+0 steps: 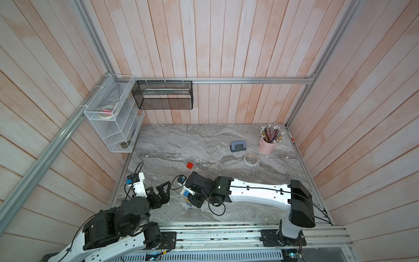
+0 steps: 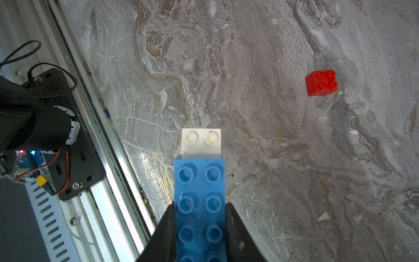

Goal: Assemble a spoon with lego
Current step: Assemble the lego brick with the lego brick.

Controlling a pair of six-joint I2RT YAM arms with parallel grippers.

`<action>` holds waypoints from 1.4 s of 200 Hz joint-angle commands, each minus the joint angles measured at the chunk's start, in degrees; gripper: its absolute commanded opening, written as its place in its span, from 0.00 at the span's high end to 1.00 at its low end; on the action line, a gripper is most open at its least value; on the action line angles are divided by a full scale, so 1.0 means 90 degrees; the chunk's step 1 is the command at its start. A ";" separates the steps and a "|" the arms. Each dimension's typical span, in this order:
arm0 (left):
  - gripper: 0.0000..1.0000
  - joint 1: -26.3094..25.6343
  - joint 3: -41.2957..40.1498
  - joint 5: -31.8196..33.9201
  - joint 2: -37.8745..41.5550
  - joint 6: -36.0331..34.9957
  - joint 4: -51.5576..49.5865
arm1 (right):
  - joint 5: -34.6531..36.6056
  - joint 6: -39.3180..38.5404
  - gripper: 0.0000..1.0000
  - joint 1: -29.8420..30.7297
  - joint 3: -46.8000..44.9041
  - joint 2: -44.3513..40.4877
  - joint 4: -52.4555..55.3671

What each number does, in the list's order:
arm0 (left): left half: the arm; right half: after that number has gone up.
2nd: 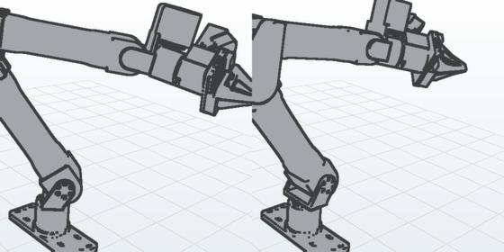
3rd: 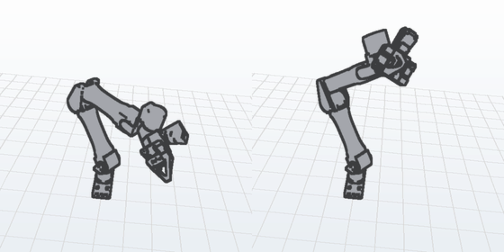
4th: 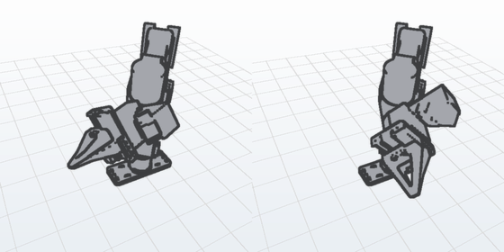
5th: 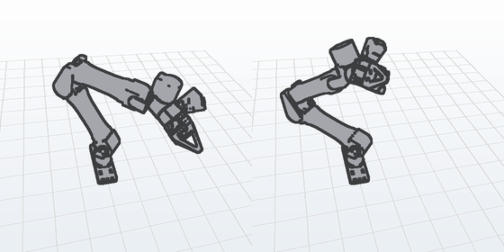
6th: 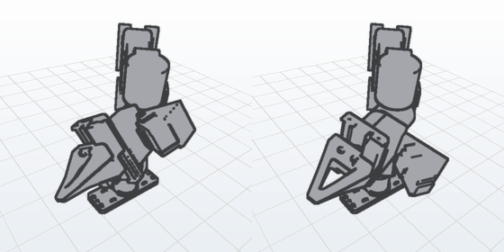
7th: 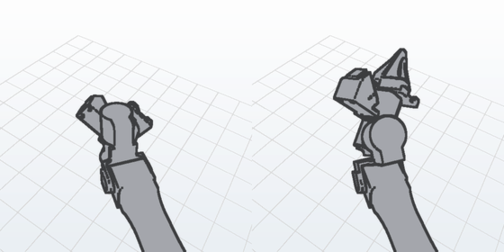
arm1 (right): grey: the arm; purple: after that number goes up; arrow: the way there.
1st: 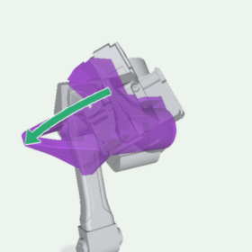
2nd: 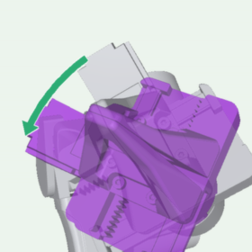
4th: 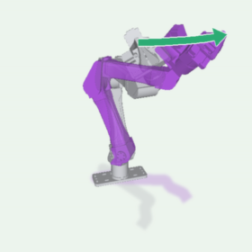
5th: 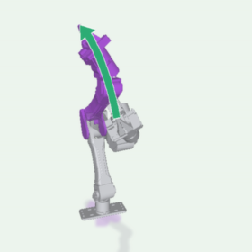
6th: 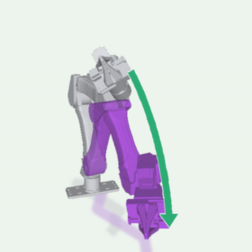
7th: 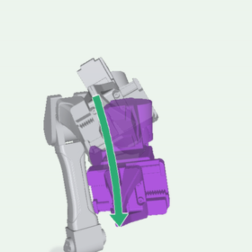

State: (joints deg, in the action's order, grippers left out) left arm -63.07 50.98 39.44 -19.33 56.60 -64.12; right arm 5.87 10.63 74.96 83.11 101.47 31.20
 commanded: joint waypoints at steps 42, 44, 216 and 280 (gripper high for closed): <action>0.00 0.0000 -0.0079 0.0005 0.0092 0.0005 -0.0098 | -0.0109 0.0009 0.98 -0.0038 -0.0191 -0.0113 -0.0186; 0.00 0.0004 -0.0079 0.0006 0.0089 0.0009 -0.0094 | -0.0109 0.0010 0.98 -0.0038 -0.0201 -0.0113 -0.0186; 0.00 0.0006 -0.0098 0.0002 0.0226 -0.0018 -0.0073 | -0.0388 0.0393 0.98 -0.0115 0.0494 0.0798 0.1045; 0.00 0.0006 -0.0118 -0.0008 0.0273 -0.0050 -0.0063 | -0.0430 0.0834 1.00 -0.0165 0.0815 0.1127 0.1503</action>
State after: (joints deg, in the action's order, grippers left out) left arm -63.07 50.65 39.44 -17.63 56.58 -64.27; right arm 3.11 15.00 73.69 91.57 107.48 37.10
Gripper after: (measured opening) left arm 0.998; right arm 0.338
